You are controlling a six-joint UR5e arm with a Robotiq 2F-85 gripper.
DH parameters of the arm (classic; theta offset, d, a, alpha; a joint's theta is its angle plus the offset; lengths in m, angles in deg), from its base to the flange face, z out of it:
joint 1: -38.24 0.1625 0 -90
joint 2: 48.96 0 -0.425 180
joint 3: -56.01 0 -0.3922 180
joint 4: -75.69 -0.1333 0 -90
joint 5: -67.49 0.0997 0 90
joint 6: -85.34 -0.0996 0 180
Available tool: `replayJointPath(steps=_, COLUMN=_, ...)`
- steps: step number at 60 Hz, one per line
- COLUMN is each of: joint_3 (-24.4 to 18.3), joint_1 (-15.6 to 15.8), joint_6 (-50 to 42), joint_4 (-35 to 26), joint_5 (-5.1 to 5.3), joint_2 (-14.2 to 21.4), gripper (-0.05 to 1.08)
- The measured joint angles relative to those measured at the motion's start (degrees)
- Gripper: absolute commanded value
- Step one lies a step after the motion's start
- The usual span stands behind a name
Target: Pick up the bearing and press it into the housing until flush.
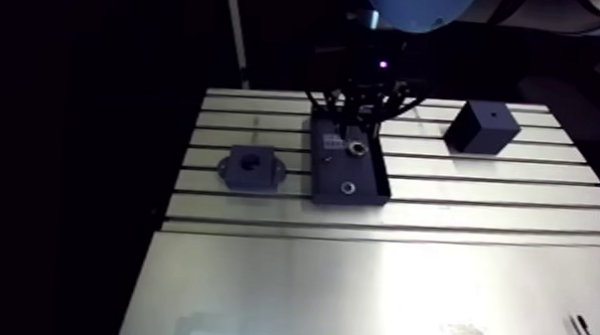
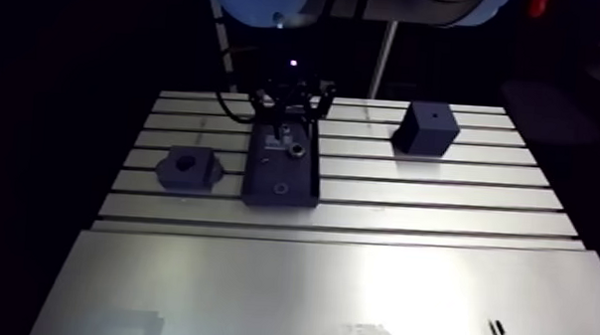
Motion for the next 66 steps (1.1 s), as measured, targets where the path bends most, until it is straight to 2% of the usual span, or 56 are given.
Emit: replayJointPath(steps=66, joint_3=0.4, joint_1=-0.4, joint_6=-0.2, joint_4=0.9, joint_5=0.19, joint_2=-1.1, gripper=0.44)
